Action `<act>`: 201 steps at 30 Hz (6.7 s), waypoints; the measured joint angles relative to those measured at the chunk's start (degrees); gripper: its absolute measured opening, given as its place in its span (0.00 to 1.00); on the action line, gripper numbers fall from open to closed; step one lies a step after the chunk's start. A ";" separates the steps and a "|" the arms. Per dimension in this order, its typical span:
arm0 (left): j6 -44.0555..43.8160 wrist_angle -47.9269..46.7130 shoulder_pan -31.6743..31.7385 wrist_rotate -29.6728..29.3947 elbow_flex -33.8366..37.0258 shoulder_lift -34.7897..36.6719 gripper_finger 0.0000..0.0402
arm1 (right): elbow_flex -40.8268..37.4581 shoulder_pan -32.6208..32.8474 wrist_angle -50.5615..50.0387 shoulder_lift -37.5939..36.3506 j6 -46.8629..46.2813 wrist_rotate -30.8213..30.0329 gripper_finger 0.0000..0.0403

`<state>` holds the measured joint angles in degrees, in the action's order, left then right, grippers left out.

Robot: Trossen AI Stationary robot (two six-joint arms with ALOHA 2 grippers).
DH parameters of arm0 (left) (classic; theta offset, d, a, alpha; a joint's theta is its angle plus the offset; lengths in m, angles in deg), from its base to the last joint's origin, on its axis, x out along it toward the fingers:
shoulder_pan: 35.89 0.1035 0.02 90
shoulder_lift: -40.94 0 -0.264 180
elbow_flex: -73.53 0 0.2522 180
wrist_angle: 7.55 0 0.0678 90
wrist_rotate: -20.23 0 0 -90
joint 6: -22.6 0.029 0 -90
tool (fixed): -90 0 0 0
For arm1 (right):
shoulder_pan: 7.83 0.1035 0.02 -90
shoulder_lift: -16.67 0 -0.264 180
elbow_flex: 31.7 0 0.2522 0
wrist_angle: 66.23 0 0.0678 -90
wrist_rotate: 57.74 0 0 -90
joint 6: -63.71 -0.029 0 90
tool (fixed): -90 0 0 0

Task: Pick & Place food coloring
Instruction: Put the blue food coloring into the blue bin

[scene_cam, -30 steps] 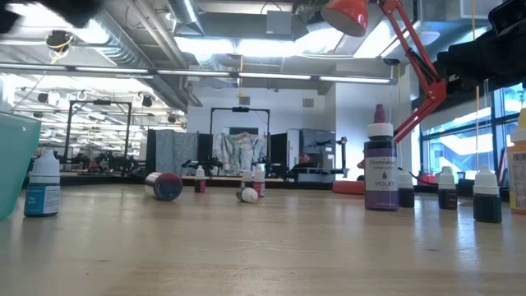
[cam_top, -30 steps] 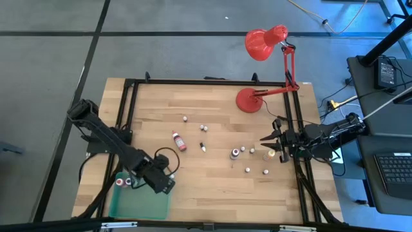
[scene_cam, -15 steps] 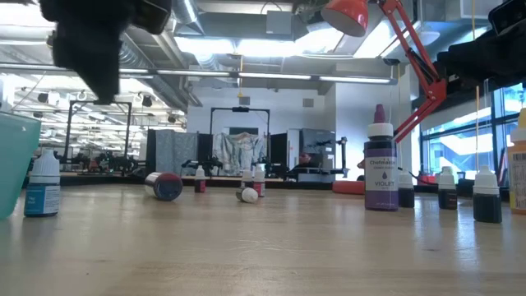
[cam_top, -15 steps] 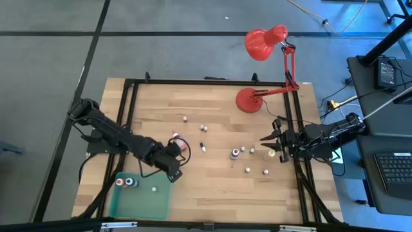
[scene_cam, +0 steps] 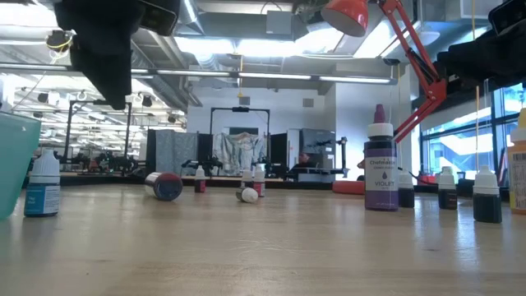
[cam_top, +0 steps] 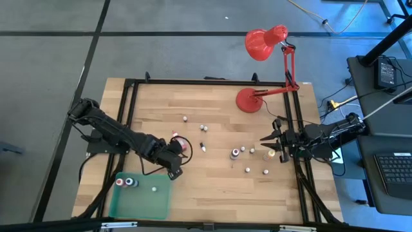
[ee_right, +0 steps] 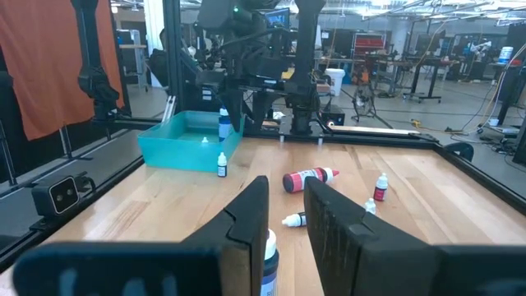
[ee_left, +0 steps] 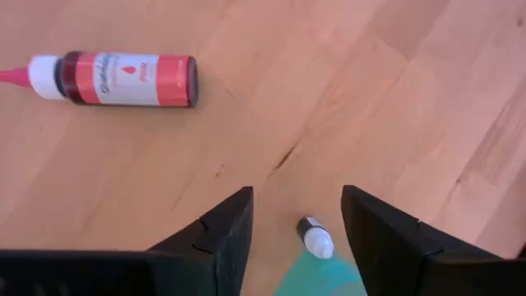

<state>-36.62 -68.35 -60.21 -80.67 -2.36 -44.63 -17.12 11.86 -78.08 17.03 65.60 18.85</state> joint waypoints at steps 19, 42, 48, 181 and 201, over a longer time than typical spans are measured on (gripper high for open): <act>-4.34 0.53 0.11 8.86 -0.02 -5.83 0.40 | 0.00 -0.02 0.00 0.00 0.09 -0.01 0.21; -5.44 2.51 0.05 13.71 -0.02 -11.63 0.38 | 0.00 0.00 0.00 0.02 0.33 -0.04 0.21; -5.14 2.68 0.05 13.64 -0.02 -11.88 0.38 | 0.00 0.00 0.00 0.02 0.26 -0.03 0.21; -1.52 2.68 -0.80 13.42 0.03 -11.90 0.28 | 0.00 -0.02 0.01 4.48 -0.33 0.00 0.21; -1.53 3.79 -0.76 15.50 0.46 -12.98 0.24 | 0.00 -0.02 0.00 4.55 -0.33 0.00 0.21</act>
<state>-38.15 -64.55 -60.97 -65.17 -1.90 -57.61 -17.12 11.83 -78.08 21.57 65.27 18.85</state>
